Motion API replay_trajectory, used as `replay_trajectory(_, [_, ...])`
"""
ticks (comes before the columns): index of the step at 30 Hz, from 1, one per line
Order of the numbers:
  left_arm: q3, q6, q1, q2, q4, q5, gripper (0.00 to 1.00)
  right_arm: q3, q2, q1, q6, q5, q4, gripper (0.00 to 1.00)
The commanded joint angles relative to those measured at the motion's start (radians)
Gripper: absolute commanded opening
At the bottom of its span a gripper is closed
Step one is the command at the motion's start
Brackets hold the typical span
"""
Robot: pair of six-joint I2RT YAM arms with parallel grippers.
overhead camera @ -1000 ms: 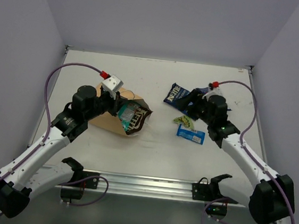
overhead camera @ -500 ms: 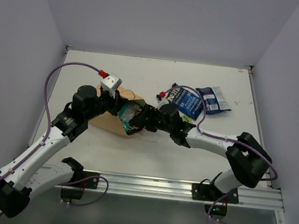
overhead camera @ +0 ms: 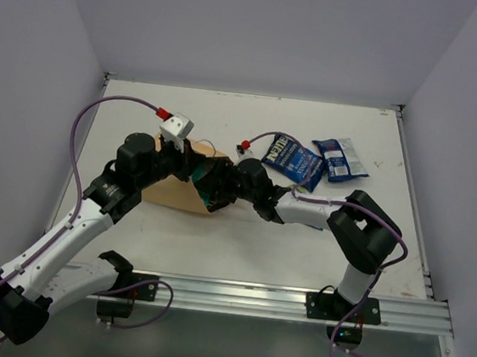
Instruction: Take the snacks out of the paper bag
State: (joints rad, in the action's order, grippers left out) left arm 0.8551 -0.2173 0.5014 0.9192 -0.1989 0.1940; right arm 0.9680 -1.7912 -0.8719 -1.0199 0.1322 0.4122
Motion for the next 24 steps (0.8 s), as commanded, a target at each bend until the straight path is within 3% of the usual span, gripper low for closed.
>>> replay_trajectory(1, [0.065, -0.025, -0.001, -0.008, 0.098, 0.013, 0.0, -0.04, 0.051, -0.009, -0.019, -0.091, -0.012, 0.71])
replay_trajectory(10, [0.061, -0.021, -0.001, -0.002, 0.093, 0.005, 0.0, -0.095, 0.131, -0.007, -0.023, -0.192, -0.107, 0.69])
replay_trajectory(17, [0.065, -0.053, -0.001, 0.013, 0.116, 0.064, 0.0, -0.017, 0.013, -0.013, 0.0, -0.013, 0.028, 0.68])
replay_trajectory(21, [0.068, -0.06, -0.001, 0.01, 0.124, 0.073, 0.0, 0.044, -0.043, -0.021, 0.007, 0.0, 0.03, 0.68])
replay_trajectory(24, [0.064, -0.065, -0.001, 0.006, 0.128, 0.076, 0.0, 0.06, -0.066, -0.022, 0.012, 0.003, 0.056, 0.61])
